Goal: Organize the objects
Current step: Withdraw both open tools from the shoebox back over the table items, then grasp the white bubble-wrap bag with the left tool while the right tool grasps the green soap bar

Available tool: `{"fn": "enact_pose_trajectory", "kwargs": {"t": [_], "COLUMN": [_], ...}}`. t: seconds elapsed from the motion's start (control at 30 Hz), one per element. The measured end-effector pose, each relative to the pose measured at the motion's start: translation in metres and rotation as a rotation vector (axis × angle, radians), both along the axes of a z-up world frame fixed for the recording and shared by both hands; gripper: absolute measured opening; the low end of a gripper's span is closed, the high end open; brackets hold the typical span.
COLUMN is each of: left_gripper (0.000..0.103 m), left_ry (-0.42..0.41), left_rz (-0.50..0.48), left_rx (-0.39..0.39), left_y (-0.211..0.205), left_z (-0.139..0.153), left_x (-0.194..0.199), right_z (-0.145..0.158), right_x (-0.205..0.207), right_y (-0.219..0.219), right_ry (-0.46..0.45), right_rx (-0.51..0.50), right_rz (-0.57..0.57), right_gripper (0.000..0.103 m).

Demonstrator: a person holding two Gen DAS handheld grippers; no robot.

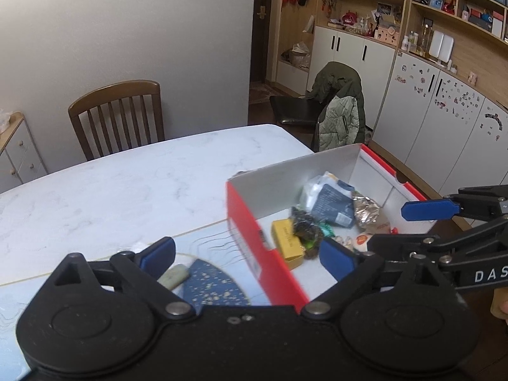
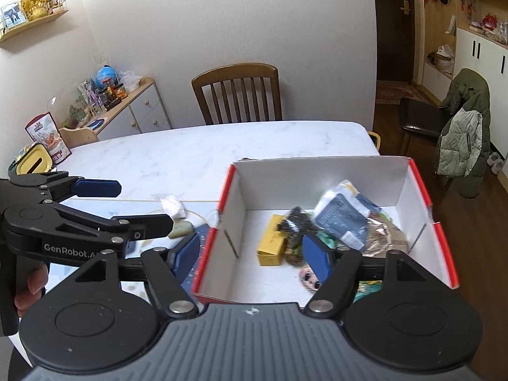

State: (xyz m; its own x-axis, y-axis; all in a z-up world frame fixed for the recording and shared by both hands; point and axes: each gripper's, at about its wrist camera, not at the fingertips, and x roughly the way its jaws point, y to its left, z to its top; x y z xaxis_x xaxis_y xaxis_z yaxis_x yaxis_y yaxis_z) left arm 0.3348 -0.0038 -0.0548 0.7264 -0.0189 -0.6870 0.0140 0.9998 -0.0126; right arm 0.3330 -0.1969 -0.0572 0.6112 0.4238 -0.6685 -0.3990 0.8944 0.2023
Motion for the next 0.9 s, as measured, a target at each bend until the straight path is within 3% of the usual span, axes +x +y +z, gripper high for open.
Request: {"fn": "enact_pose_trajectory", "kwargs": {"t": [0.53, 0.9], "left_gripper": [0.103, 0.103], "left_ry": [-0.006, -0.013], "left_rz": [-0.003, 0.059], "left_rx": [-0.027, -0.045], "left_y": [0.088, 0.145], "left_z": [-0.012, -0.035], "left_x": [-0.012, -0.004], "right_z": [-0.005, -0.023], "right_x": [-0.015, -0.012], "right_y": [0.091, 0.143], "right_ry": [0.038, 0.083], "right_rx": [-0.015, -0.054], "right_rz": [-0.025, -0.006], "right_gripper": [0.079, 0.079]}}
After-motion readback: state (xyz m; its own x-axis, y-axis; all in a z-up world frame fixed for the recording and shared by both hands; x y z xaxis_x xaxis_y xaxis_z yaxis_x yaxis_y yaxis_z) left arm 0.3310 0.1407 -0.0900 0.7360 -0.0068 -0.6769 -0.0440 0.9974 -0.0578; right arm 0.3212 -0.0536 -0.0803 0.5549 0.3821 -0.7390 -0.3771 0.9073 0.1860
